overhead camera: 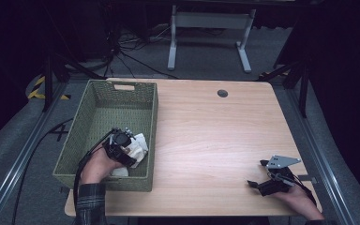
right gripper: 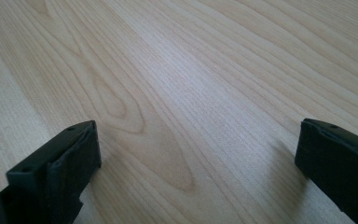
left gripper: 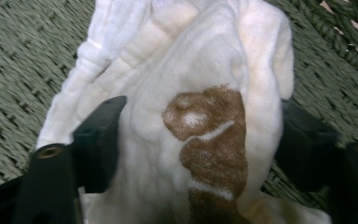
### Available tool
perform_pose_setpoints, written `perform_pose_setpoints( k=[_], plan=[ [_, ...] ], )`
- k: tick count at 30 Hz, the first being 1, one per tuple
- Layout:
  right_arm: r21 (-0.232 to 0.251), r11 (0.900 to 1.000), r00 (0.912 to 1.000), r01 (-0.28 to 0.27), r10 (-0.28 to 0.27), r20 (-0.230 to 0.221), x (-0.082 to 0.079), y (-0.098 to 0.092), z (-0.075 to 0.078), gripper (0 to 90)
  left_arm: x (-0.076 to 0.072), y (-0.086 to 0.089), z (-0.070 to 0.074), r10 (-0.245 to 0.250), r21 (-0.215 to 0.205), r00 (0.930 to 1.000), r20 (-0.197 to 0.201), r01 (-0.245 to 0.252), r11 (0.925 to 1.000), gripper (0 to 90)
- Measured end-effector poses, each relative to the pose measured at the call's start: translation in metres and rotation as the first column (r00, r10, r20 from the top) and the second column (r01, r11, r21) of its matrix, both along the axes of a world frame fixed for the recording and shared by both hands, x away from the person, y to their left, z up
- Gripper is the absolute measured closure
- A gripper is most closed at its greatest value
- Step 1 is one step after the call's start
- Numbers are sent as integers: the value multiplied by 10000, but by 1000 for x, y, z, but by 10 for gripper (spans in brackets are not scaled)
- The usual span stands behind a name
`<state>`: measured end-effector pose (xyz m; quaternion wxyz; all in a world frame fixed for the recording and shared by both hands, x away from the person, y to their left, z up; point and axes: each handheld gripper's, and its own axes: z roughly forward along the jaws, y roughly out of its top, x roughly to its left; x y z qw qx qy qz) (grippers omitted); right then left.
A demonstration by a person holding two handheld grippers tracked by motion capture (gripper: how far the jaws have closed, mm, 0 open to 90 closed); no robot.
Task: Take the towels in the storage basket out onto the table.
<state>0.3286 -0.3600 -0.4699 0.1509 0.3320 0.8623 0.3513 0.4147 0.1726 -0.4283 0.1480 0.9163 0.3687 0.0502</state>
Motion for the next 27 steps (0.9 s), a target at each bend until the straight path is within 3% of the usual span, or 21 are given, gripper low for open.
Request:
perform_pose_setpoints(
  k=[3, 7, 10, 15, 19, 24, 27],
  plan=[
    [-10, 10000, 10000, -16, 16, 43, 0, 0, 0, 4, -1, 0, 3, -145, -79, 9999, 2, 145, 9999, 479],
    [-9, 10000, 10000, -19, 19, 40, 0, 0, 0, 4, -1, 4, 8, 219, -573, 9997, 66, -215, 9981, 646],
    [-9, 10000, 10000, -14, 14, 41, 0, 0, 0, 4, 0, 7, 12, 422, -983, 9991, 73, -413, 9943, 690],
    [-9, 10000, 10000, -15, 15, 39, 0, 0, 0, 4, -1, 13, 19, 624, -1882, 9978, 243, -568, 9805, 728],
    [-11, 10000, 10000, -14, 14, 39, 0, 0, 0, 4, -3, 18, 25, 735, -2604, 9965, 395, -607, 9636, 733],
    [-8, 10000, 10000, -14, 14, 38, 0, 0, 0, 4, -5, 26, 33, 925, -3470, 9919, 872, -568, 9361, 739],
    [-9, 10000, 10000, -12, 12, 38, 0, 0, 0, 4, -8, 31, 38, 1098, -4093, 9889, 1006, -594, 9105, 744]
  ],
)
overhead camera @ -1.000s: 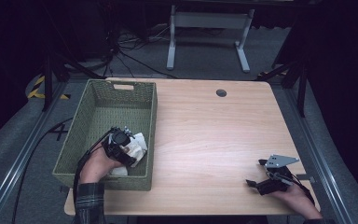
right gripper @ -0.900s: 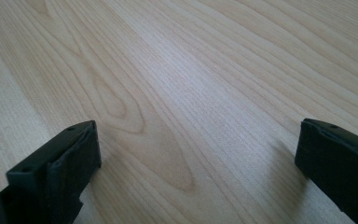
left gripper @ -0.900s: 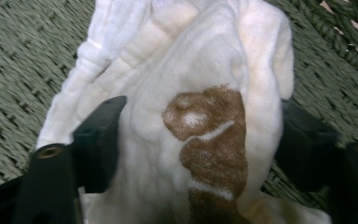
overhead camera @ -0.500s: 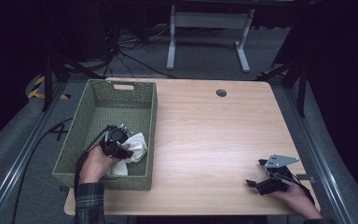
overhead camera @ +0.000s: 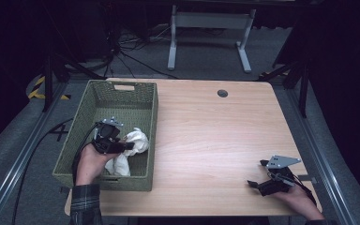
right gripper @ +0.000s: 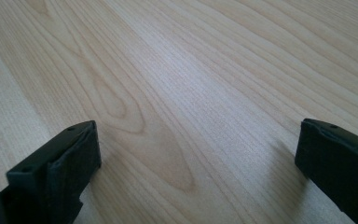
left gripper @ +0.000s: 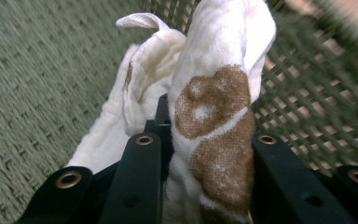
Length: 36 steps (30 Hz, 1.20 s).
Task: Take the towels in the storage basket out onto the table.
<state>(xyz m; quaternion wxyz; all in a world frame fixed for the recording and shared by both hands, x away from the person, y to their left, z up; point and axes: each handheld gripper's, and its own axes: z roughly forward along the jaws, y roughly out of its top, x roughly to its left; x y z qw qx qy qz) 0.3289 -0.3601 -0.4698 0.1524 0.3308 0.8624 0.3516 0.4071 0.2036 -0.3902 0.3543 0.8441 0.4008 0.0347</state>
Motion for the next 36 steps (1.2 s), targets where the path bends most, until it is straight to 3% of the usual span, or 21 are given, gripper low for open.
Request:
perform_pose_setpoints(
  k=[8, 11, 15, 24, 36],
  plan=[
    [1, 10000, 10000, 1, -1, 1, 0, 0, 0, 4, -4, 10, 12, 504, -1096, 9979, 395, -458, 9929, 750],
    [2, 10000, 10000, 2, -2, 3, 0, 0, 0, 4, -5, 12, 18, 553, -1164, 9969, 555, -486, 9920, 754],
    [-2, 10000, 10000, 3, -3, -6, 0, 0, 0, 4, -5, 9, 26, 548, -1560, 9958, 732, -428, 9868, 755],
    [0, 10000, 10000, 7, -7, -21, 0, 0, 0, 4, -4, 4, 45, 650, -1737, 9917, 1110, -450, 9838, 763],
    [1, 10000, 10000, 2, -2, 12, 0, 0, 0, 4, -6, -1, 82, 700, -2188, 9836, 1663, -324, 9752, 766]
  ],
)
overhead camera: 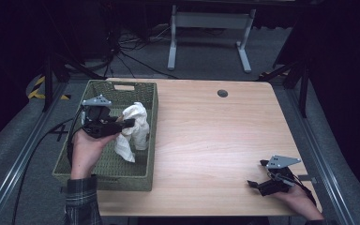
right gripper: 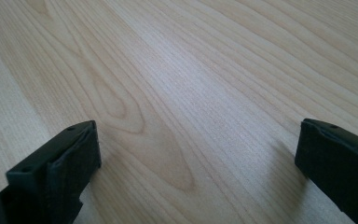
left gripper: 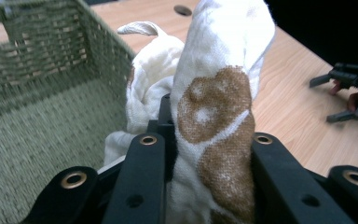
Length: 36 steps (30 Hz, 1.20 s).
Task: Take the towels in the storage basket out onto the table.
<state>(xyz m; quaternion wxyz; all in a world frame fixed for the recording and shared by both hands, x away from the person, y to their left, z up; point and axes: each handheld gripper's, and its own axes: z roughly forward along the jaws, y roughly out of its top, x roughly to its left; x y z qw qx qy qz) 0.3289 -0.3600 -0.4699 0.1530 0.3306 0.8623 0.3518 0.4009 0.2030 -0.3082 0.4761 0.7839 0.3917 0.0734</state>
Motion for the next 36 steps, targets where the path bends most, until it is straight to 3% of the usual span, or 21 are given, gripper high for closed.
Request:
perform_pose_setpoints(
  k=[16, 28, 31, 33, 36],
  plan=[
    [-12, 10000, 10000, -8, 8, -10, 0, 0, 0, 4, -2, -21, 56, -524, -730, 9935, 1009, 599, 9955, 774],
    [-12, 10000, 10000, -9, 9, -15, 0, 0, 0, 4, -5, -65, 80, -1574, -780, 9730, 1687, 1723, 9820, 774],
    [-6, 10000, 10000, 4, -4, -44, 0, 0, 0, 4, -6, -74, 81, -1673, -910, 9717, 1670, 1842, 9787, 774],
    [-8, 10000, 10000, 5, -5, -43, 0, 0, 0, 4, -5, -87, 83, -1999, -896, 9641, 1746, 2177, 9719, 774],
    [-14, 10000, 10000, -10, 10, -15, 0, 0, 0, 4, -4, -101, 82, -2261, -892, 9581, 1757, 2442, 9656, 774]
  ],
)
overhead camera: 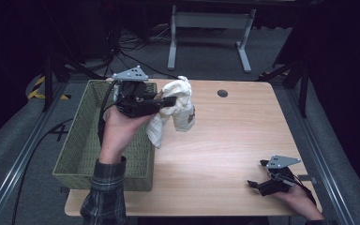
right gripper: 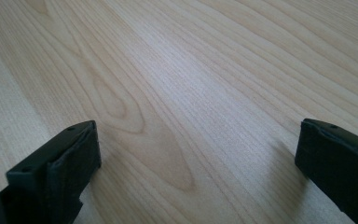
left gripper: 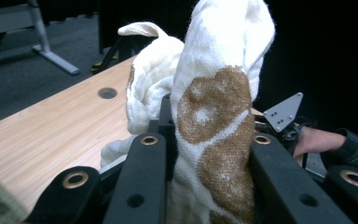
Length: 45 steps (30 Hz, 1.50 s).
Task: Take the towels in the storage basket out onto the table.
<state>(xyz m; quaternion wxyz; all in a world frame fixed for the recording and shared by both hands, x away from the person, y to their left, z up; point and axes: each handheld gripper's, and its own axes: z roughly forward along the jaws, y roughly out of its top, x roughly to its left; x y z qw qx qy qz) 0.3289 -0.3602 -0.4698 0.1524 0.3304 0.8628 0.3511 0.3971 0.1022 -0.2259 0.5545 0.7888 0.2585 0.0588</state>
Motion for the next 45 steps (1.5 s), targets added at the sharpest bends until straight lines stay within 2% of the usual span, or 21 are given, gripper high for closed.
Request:
perform_pose_setpoints(
  k=[10, 15, 19, 22, 27, 37, 40, 41, 45],
  plan=[
    [1, 10000, 10000, 2, -2, -2, 0, 0, 0, 4, 3, -41, -13, -740, -16, 9971, -152, 740, 9973, 774],
    [3, 10000, 10000, 0, 0, -1, 0, 0, 0, 4, 3, -60, -24, -1140, -30, 9932, -231, 1140, 9935, 774],
    [5, 10000, 10000, 2, -2, -5, 0, 0, 0, 3, -2, -73, -34, -1465, 138, 9889, -266, 1469, 9891, 772],
    [6, 10000, 10000, 1, -1, -3, 0, 0, 0, 4, -5, -81, -42, -1574, 197, 9871, -298, 1580, 9872, 772],
    [3, 10000, 10000, -1, 1, -4, 0, 0, 0, 4, -6, -90, -56, -1745, -73, 9837, -441, 1744, 9847, 772],
    [8, 10000, 10000, 0, 0, -6, 0, 0, 0, 4, -12, -113, -80, -2172, 107, 9749, -498, 2179, 9759, 772],
    [15, 10000, 10000, 7, -7, 3, 0, 0, 0, 4, -13, -118, -84, -2308, 235, 9718, -483, 2321, 9724, 772],
    [12, 10000, 10000, 7, -7, 2, 0, 0, 0, 4, -13, -123, -88, -2429, 317, 9685, -540, 2448, 9691, 772],
    [14, 10000, 10000, 9, -9, 0, 0, 0, 0, 4, -14, -129, -94, -2608, 137, 9632, -655, 2622, 9649, 772]
  ],
)
